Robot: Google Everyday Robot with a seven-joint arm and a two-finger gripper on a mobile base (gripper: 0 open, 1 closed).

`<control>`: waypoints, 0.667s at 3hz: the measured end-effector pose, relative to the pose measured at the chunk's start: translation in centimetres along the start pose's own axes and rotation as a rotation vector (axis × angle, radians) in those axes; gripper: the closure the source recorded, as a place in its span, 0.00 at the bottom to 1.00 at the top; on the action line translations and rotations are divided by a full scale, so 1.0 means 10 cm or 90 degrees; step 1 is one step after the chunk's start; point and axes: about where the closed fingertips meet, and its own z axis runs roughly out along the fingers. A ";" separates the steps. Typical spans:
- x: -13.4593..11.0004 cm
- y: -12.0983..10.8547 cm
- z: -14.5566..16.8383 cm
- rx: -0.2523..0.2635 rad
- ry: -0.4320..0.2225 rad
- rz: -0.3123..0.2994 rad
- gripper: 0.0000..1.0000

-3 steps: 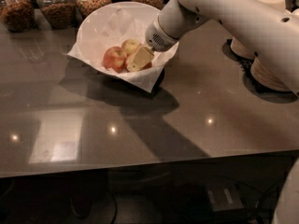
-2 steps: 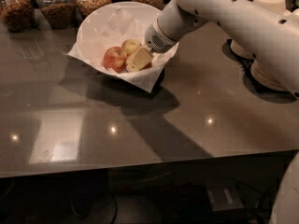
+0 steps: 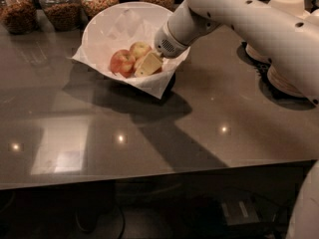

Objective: Pick apple from white bowl

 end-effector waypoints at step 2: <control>0.02 0.02 0.08 -0.012 -0.003 0.007 0.39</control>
Offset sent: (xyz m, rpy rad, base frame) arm 0.0007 0.0052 -0.0115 0.0327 0.0295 0.0058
